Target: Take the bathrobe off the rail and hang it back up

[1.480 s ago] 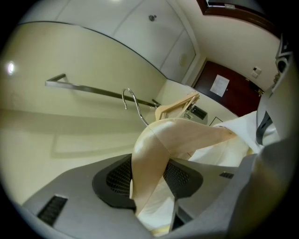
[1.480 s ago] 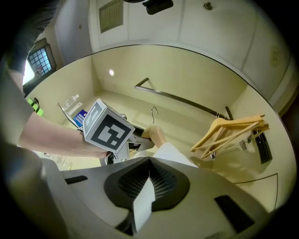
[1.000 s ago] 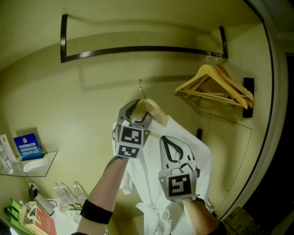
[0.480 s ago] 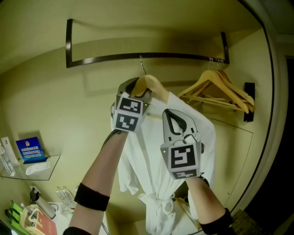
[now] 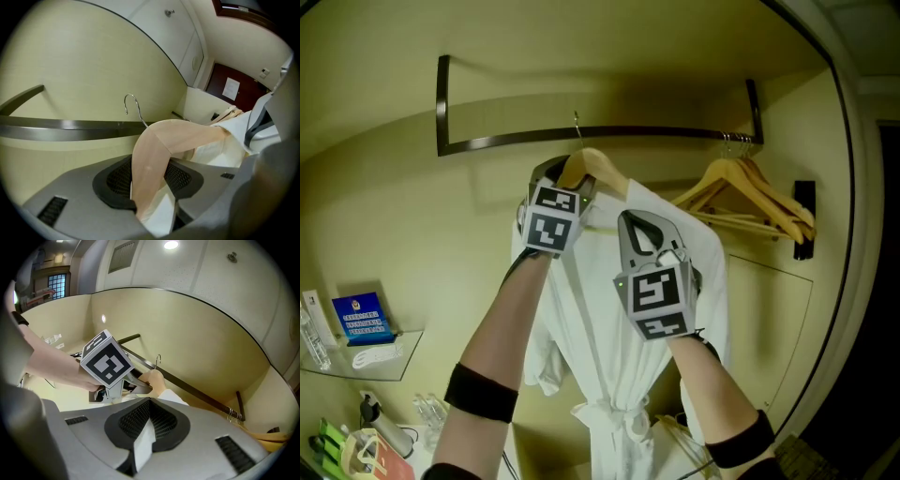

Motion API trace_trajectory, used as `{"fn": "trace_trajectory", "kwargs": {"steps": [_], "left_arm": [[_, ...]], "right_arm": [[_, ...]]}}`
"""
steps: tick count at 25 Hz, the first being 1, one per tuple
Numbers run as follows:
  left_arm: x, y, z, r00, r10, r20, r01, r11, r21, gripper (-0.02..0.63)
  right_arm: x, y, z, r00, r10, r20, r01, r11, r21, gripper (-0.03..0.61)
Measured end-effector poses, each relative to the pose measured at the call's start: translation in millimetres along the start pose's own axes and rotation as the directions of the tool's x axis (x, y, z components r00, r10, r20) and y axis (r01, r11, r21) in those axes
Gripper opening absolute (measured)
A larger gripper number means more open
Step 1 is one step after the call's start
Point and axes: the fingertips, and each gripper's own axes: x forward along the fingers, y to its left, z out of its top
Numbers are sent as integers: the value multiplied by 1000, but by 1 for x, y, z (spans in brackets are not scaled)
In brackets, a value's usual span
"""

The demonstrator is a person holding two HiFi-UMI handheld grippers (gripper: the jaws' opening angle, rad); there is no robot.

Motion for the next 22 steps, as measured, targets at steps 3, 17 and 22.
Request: {"fn": "trace_trajectory", "kwargs": {"steps": [3,17,22], "left_arm": [[2,9,-8,1000,7,-21,-8,1000,-4,184],[-2,13,-42,998,16,-65,-16,1000,-5,184],[-3,14,-43,998,19,-54,-17,1000,22,186]], "right_arm": [[8,4,-1,1000,14,-8,-14,1000,8,23],[15,26,-25,997,61,-51,-60,998,21,25],[15,27,-25,997,63,-50,-62,998,12,25]]}}
